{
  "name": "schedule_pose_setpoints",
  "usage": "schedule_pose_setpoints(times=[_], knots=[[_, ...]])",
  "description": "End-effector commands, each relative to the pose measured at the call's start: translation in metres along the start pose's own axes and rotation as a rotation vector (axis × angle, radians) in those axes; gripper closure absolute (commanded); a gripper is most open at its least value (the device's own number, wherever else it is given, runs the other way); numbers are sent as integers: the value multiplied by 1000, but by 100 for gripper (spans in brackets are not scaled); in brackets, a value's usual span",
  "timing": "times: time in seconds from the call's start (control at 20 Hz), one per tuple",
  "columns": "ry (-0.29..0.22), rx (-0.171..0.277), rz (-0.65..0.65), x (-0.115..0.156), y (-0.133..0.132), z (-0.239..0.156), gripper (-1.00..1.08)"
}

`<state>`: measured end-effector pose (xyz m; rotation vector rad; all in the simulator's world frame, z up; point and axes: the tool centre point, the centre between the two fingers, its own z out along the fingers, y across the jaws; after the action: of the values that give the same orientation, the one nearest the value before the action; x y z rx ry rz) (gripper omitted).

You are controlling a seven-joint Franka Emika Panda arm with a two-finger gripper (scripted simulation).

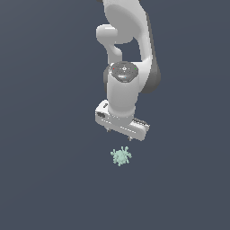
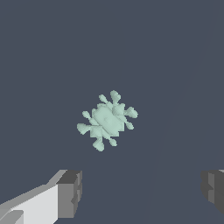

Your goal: Pick up the object and move it to a goal position.

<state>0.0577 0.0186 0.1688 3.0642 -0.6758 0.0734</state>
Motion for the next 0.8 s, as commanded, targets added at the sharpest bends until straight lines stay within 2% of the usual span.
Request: schedule_pose_setpoints(times=[0.0,0.75], knots=[[-5,0,73,4,-2,6,-92],[-30,-9,492,24,-17,46,-92]])
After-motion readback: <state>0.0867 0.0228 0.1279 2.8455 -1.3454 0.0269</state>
